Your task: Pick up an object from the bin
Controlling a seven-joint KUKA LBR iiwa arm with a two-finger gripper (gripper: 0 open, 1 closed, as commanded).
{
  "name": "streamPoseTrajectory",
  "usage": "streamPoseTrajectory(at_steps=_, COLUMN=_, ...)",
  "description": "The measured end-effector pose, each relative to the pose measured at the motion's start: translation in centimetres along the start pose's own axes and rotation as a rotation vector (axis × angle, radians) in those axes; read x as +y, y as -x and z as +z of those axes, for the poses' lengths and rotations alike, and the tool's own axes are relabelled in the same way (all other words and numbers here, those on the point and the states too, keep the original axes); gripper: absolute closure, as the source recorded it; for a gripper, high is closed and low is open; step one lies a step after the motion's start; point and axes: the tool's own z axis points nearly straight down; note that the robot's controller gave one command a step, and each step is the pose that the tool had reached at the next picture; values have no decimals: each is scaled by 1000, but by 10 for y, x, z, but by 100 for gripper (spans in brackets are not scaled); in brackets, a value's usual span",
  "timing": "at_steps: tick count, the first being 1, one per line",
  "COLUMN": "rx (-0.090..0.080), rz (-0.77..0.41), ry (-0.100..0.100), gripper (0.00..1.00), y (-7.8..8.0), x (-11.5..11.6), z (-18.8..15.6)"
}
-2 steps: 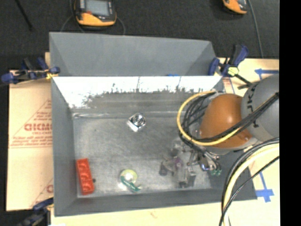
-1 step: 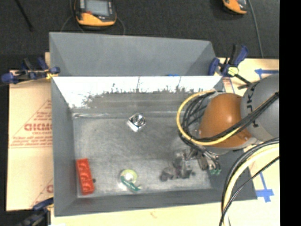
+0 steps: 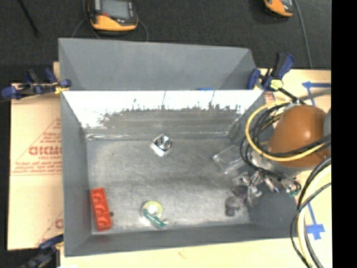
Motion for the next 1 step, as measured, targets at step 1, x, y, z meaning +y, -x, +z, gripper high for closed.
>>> streamPoseTrajectory(at_steps=1, rx=-4, rz=-42, ry=-4, gripper=100, y=20, x=-9, z=-166)
